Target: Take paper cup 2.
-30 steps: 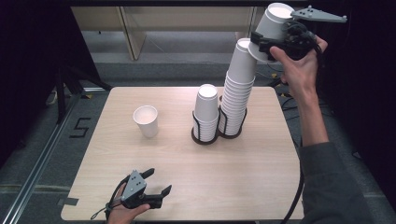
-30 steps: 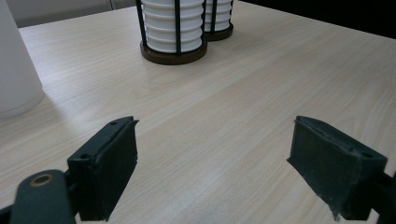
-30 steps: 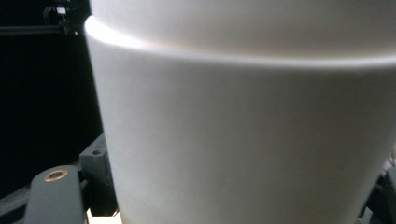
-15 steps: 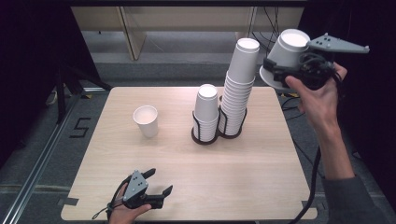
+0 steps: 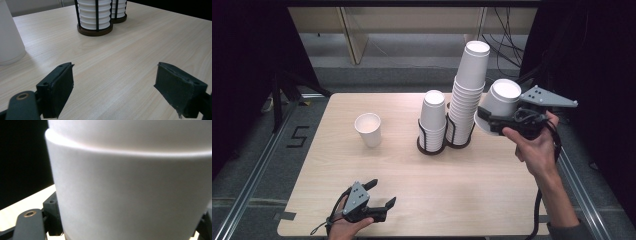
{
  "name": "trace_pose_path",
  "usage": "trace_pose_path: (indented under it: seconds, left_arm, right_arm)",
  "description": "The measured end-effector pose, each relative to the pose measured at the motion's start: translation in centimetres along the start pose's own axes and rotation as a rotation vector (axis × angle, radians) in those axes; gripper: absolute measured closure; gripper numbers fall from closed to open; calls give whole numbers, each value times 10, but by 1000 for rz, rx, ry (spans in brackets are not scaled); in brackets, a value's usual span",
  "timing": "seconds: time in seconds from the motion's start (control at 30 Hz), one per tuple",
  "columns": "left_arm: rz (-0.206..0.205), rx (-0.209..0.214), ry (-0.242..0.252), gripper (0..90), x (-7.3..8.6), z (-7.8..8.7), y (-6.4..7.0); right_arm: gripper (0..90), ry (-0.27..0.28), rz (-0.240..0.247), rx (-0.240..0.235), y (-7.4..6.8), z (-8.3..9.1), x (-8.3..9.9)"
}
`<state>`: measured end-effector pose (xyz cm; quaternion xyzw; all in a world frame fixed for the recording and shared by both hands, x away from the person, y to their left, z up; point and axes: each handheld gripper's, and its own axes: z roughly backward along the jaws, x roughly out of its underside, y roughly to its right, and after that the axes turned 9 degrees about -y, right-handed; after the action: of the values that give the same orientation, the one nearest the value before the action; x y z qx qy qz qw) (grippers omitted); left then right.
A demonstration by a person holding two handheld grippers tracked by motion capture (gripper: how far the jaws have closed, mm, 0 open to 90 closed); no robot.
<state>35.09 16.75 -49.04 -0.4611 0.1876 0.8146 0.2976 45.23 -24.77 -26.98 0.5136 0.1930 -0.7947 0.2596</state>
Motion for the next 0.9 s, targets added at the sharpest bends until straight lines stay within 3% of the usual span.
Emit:
trace_pose_path:
  seconds: [0.2, 0.3, 0.33, 0.5, 0.57, 0.7, 0.83, 0.87, 0.9]
  left_arm:
    - [5, -11, 7, 147, 0, 0, -2]
    - [8, -4, 18, 146, 1, -2, -2]
    - [4, -5, 18, 146, 1, -2, -2]
    - [-1, -6, 27, 147, 0, -2, -1]
    - [-2, -11, 23, 147, -1, -1, -1]
    - [-13, -11, 36, 146, -1, 0, -1]
    - [-15, -12, 37, 146, -2, 1, -1]
    - [-12, -13, 40, 147, -2, 1, -1]
    - [-9, -9, 55, 147, -2, 0, -1]
  right_arm:
    - [195, -11, 12, -36, -13, -17, 31]
    - [195, -26, 12, -76, -25, -27, 45]
    - [195, -8, 18, -81, -27, -31, 49]
    - [194, -42, 9, -149, -43, -49, 68]
    - [194, -31, 27, -166, -48, -56, 75]
    - [194, -65, 28, -182, -57, -67, 86]
    - [193, -90, 48, -193, -67, -76, 97]
    - [193, -82, 72, -180, -68, -78, 99]
    - [193, -91, 60, -200, -70, -81, 102]
